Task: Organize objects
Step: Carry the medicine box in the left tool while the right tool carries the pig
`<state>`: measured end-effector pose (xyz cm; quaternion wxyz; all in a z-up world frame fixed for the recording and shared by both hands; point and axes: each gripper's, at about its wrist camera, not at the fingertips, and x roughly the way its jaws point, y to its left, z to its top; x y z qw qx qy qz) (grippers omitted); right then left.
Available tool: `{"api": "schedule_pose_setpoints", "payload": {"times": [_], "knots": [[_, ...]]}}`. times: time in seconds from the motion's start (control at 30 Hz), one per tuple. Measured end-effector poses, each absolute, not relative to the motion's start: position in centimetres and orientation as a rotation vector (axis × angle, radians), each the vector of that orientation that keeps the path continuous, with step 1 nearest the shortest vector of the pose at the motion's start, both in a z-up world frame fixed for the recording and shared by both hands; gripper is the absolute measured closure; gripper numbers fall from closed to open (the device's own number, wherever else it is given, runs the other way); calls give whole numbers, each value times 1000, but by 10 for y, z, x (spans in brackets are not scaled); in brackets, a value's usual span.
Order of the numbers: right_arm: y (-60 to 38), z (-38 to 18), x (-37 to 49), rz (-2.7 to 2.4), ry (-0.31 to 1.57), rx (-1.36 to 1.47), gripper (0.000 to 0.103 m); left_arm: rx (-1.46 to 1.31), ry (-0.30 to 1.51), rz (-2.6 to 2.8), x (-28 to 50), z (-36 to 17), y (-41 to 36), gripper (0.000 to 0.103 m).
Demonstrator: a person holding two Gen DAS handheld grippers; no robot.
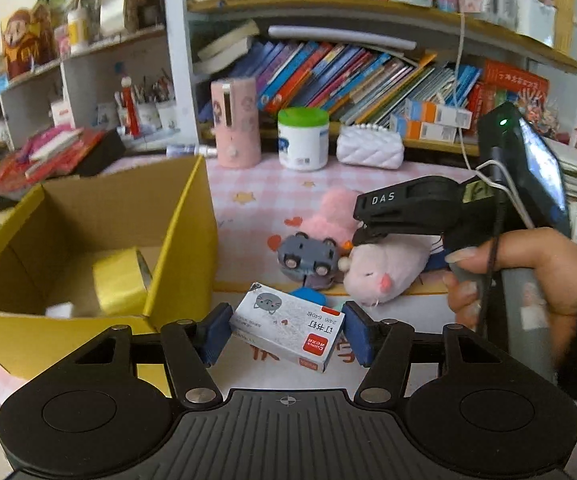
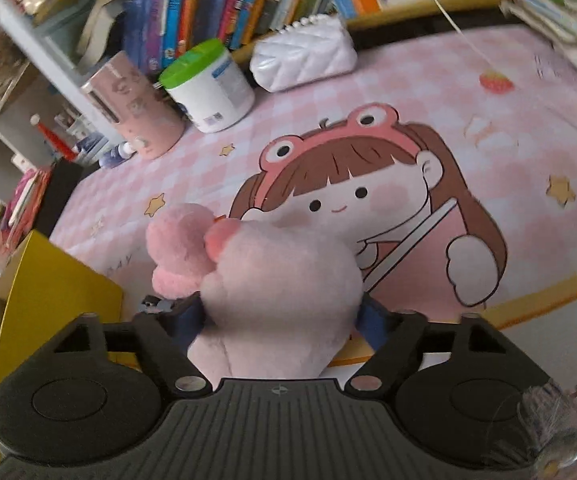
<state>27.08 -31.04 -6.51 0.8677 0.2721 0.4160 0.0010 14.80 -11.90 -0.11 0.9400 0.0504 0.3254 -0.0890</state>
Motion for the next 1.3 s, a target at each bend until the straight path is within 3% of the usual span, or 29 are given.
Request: {"api": "schedule_pose_setpoints", "payload": {"times": [0.13,0.47,0.8,1.3], "knots": [[-315,-60,260,-13,850,580,39,103,661,-195,142,0,-116,44],[-306,-20,172,-219,711,257,39,106,630,-246,132,5,-114,44],[-278,-11,104,-301,716,199,39,89,593,-345,100,12,-93,44],[-141,8,41,-165,751,121,39,-20,611,-177,37,15,40,44]]}}
